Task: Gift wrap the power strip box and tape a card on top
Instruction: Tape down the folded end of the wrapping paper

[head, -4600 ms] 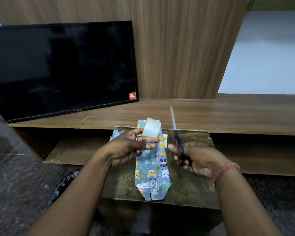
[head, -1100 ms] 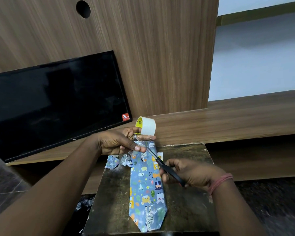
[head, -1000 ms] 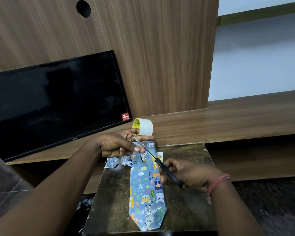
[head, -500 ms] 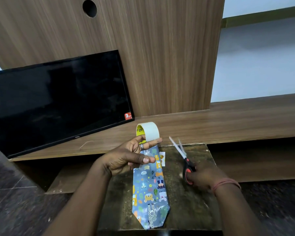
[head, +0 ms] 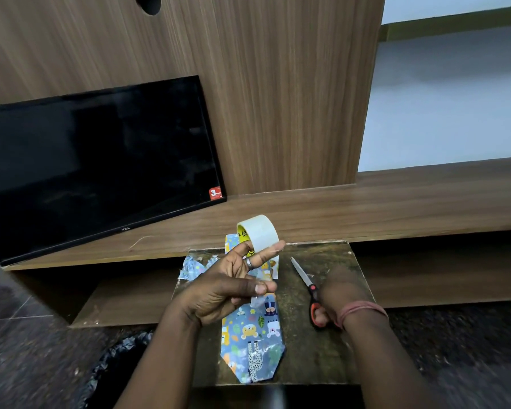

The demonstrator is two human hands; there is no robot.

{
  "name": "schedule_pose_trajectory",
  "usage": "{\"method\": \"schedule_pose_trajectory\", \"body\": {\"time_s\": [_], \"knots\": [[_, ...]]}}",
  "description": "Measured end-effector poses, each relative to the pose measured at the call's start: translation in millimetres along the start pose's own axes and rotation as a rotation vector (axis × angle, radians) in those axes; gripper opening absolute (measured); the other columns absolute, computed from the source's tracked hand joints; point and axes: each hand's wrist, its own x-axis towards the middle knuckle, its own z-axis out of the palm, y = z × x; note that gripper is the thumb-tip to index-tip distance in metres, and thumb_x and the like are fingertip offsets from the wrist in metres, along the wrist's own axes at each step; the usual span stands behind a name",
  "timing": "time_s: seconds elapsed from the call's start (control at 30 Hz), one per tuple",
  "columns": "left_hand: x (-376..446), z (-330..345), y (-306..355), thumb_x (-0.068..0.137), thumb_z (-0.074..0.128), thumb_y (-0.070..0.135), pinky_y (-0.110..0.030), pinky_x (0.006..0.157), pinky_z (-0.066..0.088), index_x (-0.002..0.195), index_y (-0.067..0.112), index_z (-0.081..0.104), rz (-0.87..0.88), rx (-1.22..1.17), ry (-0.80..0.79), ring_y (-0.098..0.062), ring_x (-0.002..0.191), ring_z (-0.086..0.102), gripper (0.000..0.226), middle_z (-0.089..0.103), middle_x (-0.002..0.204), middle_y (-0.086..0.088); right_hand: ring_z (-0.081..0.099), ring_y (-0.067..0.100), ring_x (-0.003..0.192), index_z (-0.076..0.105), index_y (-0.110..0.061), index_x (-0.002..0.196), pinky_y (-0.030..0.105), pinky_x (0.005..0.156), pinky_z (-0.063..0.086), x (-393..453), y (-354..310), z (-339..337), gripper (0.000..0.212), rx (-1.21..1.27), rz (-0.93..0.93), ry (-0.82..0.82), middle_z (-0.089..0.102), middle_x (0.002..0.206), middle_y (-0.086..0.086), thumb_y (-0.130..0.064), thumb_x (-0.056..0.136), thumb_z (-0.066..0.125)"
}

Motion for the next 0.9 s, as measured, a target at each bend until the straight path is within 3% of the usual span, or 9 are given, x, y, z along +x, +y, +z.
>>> {"method": "schedule_pose_trajectory", "body": {"time_s": [0.03,0.07,0.13,0.27,0.37,0.5,0.6,0.73,0.9], "knots": [[0.7,-0.7,-0.9,0.085,0.06,-0.019,-0.018,0.044,0.031,0.153,0.014,0.026,-0.011,0.035,0.007,-0.019,0.088,0.077,0.083,0.045,0.158,-0.001,0.06,0.013,0.035,0.061,0.005,0.072,0.014,0.035,0.035,3.8,1.9,2.1,0.024,0.054,-0.031,-0.03,0.062,0.054,0.015,0.002,0.095,0.058],[1.4,-1.6,-1.4,0.083,0.066,-0.015,-0.021,0.055,0.034,0.153,0.016,0.027,-0.019,0.07,0.01,-0.018,0.09,0.077,0.085,0.045,0.158,0.001,0.057,0.018,0.032,0.06,0.005,0.074,0.018,0.038,0.041,7.8,2.2,5.3,0.021,0.154,-0.089,-0.03,0.062,0.053,0.017,-0.001,0.094,0.061],[3.7,-2.5,-4.0,0.081,0.072,-0.007,-0.029,0.072,0.028,0.152,0.02,0.028,-0.032,0.122,0.013,-0.015,0.093,0.076,0.088,0.044,0.159,0.004,0.063,0.023,0.045,0.062,0.003,0.082,0.029,0.045,0.051,12.8,-2.5,10.4,0.025,0.343,-0.214,-0.046,0.068,0.063,0.02,-0.017,0.094,0.071],[6.6,-2.7,-4.1,0.082,0.072,-0.007,-0.029,0.071,0.029,0.152,0.019,0.026,-0.072,0.141,0.059,-0.019,0.097,0.075,0.088,0.045,0.158,0.006,0.065,0.021,0.054,0.069,0.009,0.092,0.027,0.05,0.055,3.2,-23.2,20.4,0.049,0.717,-0.288,-0.228,0.068,0.073,0.02,-0.039,0.09,0.073],[6.8,-0.4,-4.0,0.081,0.07,-0.014,-0.035,0.071,0.023,0.15,0.021,0.03,-0.083,0.152,0.107,-0.023,0.094,0.076,0.087,0.049,0.155,0.006,0.063,0.018,0.051,0.07,0.011,0.094,0.025,0.048,0.055,-1.4,-26.6,30.7,0.042,0.838,-0.255,-0.235,0.066,0.071,0.019,-0.029,0.085,0.08],[10.1,3.4,-5.7,0.075,0.077,-0.006,-0.031,0.057,0.031,0.148,0.022,0.026,-0.111,0.275,0.17,-0.035,0.097,0.072,0.094,0.055,0.148,0.015,0.06,0.015,0.042,0.068,0.012,0.088,0.023,0.043,0.054,-1.0,-25.0,39.3,0.024,0.876,-0.167,-0.212,0.066,0.061,0.016,-0.009,0.086,0.078],[10.8,1.3,-9.9,0.071,0.083,0.003,-0.046,0.077,0.036,0.147,0.023,0.026,-0.131,0.295,0.16,-0.052,0.11,0.064,0.098,0.055,0.147,0.019,0.059,0.012,0.04,0.067,0.01,0.085,0.021,0.041,0.052,2.3,-25.5,42.0,0.016,0.887,-0.106,-0.244,0.065,0.059,0.014,-0.004,0.087,0.075],[10.5,2.8,-8.5,0.076,0.075,-0.011,-0.025,0.049,0.028,0.144,0.02,0.032,-0.118,0.239,0.195,-0.032,0.094,0.074,0.087,0.059,0.145,0.013,0.055,0.009,0.04,0.066,0.005,0.083,0.018,0.04,0.048,5.1,-27.9,42.9,0.012,0.928,-0.128,-0.312,0.06,0.058,0.009,-0.003,0.091,0.069],[8.8,3.9,-8.5,0.083,0.063,-0.023,-0.016,0.042,0.024,0.135,0.022,0.042,-0.039,0.071,0.213,-0.023,0.089,0.077,0.072,0.063,0.141,0.002,0.051,0.008,0.046,0.063,0.002,0.088,0.019,0.042,0.042,1.1,-32.2,41.2,0.007,0.913,-0.322,-0.336,0.059,0.062,0.007,-0.002,0.092,0.067]]}}
